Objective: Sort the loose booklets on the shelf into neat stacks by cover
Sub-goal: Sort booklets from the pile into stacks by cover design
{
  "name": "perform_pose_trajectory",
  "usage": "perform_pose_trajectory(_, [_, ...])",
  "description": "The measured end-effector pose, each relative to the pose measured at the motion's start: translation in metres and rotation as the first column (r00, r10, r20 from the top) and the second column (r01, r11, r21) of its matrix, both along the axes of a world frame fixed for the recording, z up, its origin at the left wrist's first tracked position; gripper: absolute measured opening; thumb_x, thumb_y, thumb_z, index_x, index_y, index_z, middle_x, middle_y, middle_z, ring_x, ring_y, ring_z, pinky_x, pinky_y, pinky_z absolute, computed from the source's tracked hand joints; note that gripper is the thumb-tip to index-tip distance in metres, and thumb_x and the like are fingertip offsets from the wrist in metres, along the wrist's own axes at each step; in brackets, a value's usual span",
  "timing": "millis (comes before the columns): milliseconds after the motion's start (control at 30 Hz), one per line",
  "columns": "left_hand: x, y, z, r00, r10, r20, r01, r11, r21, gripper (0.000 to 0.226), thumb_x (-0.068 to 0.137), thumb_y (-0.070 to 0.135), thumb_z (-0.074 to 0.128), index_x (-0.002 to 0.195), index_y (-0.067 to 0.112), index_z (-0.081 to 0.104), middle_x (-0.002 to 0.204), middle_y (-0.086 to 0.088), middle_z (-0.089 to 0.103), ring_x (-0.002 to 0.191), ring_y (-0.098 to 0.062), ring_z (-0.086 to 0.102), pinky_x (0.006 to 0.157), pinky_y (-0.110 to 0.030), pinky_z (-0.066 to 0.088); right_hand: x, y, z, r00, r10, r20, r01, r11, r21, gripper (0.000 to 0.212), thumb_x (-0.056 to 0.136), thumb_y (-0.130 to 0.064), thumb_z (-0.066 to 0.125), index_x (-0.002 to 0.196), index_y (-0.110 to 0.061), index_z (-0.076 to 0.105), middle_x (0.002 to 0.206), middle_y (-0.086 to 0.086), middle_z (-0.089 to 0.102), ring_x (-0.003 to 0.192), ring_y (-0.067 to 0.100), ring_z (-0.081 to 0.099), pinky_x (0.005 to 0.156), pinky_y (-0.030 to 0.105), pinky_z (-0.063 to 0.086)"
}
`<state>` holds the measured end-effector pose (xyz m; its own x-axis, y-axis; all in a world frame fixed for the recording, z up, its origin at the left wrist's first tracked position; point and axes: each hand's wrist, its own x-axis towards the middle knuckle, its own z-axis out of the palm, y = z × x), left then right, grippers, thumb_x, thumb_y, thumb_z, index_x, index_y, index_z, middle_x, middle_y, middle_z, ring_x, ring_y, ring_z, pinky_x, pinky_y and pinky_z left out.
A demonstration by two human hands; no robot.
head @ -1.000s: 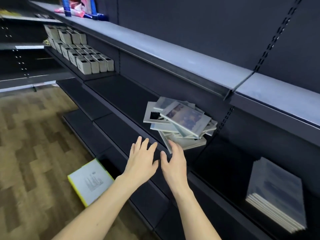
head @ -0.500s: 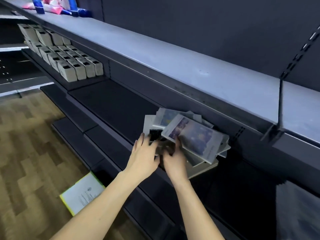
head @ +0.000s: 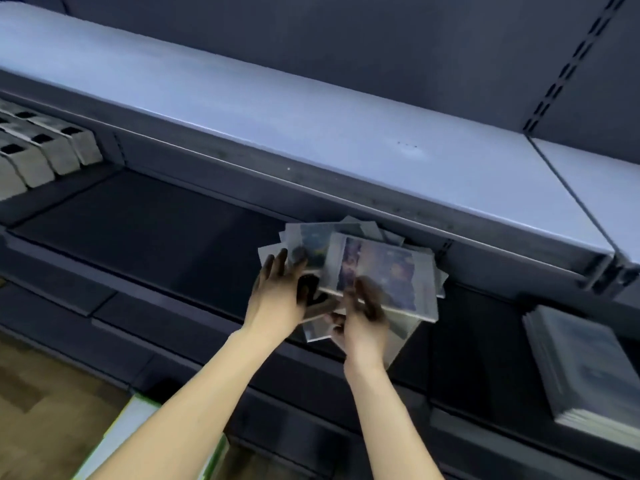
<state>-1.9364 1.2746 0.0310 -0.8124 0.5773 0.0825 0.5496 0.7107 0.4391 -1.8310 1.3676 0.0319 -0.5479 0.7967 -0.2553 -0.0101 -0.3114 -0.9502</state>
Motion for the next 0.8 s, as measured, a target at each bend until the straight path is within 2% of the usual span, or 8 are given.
perform_pose_trajectory(67, [-0.016, -0.001, 0.001, 0.998, -0.059, -0.019, 0.058, 0.997, -0.053, 0.057, 0.103, 0.035, 0.04, 0.155, 0.036, 0.017, 0.165, -0.002, 0.005, 0.151, -0.027, 0.003, 0.119, -0.041, 0.025, 0.006, -0.004, 0.006, 0.996, -0.084, -0.001, 0.084, 0.996, 0.036, 0.015, 0.094, -0.029, 0.067, 0.109, -0.032, 0.066, 0.086, -0.003, 0.074, 0.057, 0.012, 0.066, 0.055, 0.031, 0.05])
perform_pose_trajectory(167, [-0.034, 0.004, 0.006, 0.988, -0.151, -0.014, 0.149, 0.984, -0.097, 0.062, 0.101, 0.029, 0.046, 0.155, 0.035, 0.017, 0.164, 0.0, 0.005, 0.151, -0.028, 0.003, 0.121, -0.04, 0.018, 0.021, -0.004, 0.006, 0.967, -0.251, 0.042, 0.245, 0.962, 0.118, 0.025, 0.089, -0.026, 0.073, 0.111, -0.021, 0.062, 0.09, 0.002, 0.071, 0.055, 0.01, 0.067, 0.055, 0.029, 0.054])
perform_pose_trajectory(233, [-0.041, 0.009, 0.004, 0.974, -0.219, -0.053, 0.214, 0.973, -0.087, 0.06, 0.1, 0.021, 0.049, 0.153, 0.031, 0.024, 0.163, 0.001, 0.014, 0.15, -0.026, 0.011, 0.121, -0.037, 0.014, 0.031, -0.003, 0.007, 0.943, -0.333, 0.025, 0.329, 0.939, 0.105, 0.04, 0.088, -0.022, 0.075, 0.121, -0.019, 0.052, 0.102, 0.003, 0.066, 0.062, 0.013, 0.072, 0.06, 0.031, 0.059])
perform_pose_trajectory(333, [-0.05, 0.014, -0.006, 0.974, -0.208, -0.085, 0.208, 0.978, -0.011, 0.061, 0.096, 0.006, 0.051, 0.148, 0.033, 0.037, 0.155, 0.005, 0.035, 0.14, -0.024, 0.034, 0.114, -0.034, 0.031, 0.041, 0.003, 0.008, 0.935, -0.355, 0.009, 0.353, 0.932, 0.078, 0.048, 0.087, -0.016, 0.074, 0.128, -0.017, 0.05, 0.118, 0.008, 0.066, 0.086, 0.022, 0.073, 0.069, 0.037, 0.061])
perform_pose_trajectory(433, [-0.06, 0.016, -0.009, 0.98, -0.188, -0.069, 0.187, 0.982, -0.027, 0.057, 0.094, 0.007, 0.052, 0.14, 0.041, 0.046, 0.141, 0.005, 0.053, 0.123, -0.023, 0.049, 0.097, -0.034, 0.046, 0.054, 0.008, 0.012, 0.949, -0.31, 0.055, 0.305, 0.948, 0.086, 0.024, 0.095, -0.009, 0.059, 0.118, -0.016, 0.063, 0.106, 0.005, 0.073, 0.08, 0.026, 0.074, 0.068, 0.034, 0.059])
perform_pose_trajectory(533, [-0.054, 0.013, -0.004, 0.969, -0.196, -0.153, 0.193, 0.981, -0.033, 0.048, 0.094, 0.011, 0.052, 0.133, 0.038, 0.055, 0.127, 0.002, 0.061, 0.114, -0.024, 0.052, 0.092, -0.035, 0.046, 0.066, 0.011, 0.015, 0.94, -0.331, 0.084, 0.323, 0.942, 0.093, 0.024, 0.1, -0.008, 0.048, 0.112, -0.017, 0.065, 0.092, 0.001, 0.075, 0.068, 0.025, 0.074, 0.071, 0.04, 0.06])
perform_pose_trajectory(667, [-0.017, 0.003, 0.007, 0.913, -0.208, -0.352, 0.265, 0.957, 0.121, 0.034, 0.083, 0.007, 0.068, 0.113, 0.023, 0.072, 0.106, -0.007, 0.071, 0.099, -0.033, 0.061, 0.081, -0.042, 0.05, 0.079, 0.019, 0.017, 0.919, -0.394, -0.015, 0.394, 0.919, 0.002, 0.02, 0.101, -0.005, 0.047, 0.106, -0.008, 0.067, 0.078, 0.004, 0.069, 0.058, 0.016, 0.062, 0.056, 0.026, 0.053])
perform_pose_trajectory(800, [0.016, 0.009, 0.005, 0.886, -0.263, -0.381, 0.351, 0.918, 0.182, 0.054, 0.06, -0.009, 0.078, 0.105, 0.021, 0.074, 0.095, -0.005, 0.07, 0.087, -0.031, 0.065, 0.062, -0.038, 0.056, 0.087, 0.028, 0.021, 0.902, -0.414, -0.122, 0.411, 0.91, -0.052, 0.022, 0.101, -0.002, 0.047, 0.111, -0.009, 0.064, 0.071, 0.003, 0.064, 0.057, 0.016, 0.056, 0.049, 0.021, 0.047])
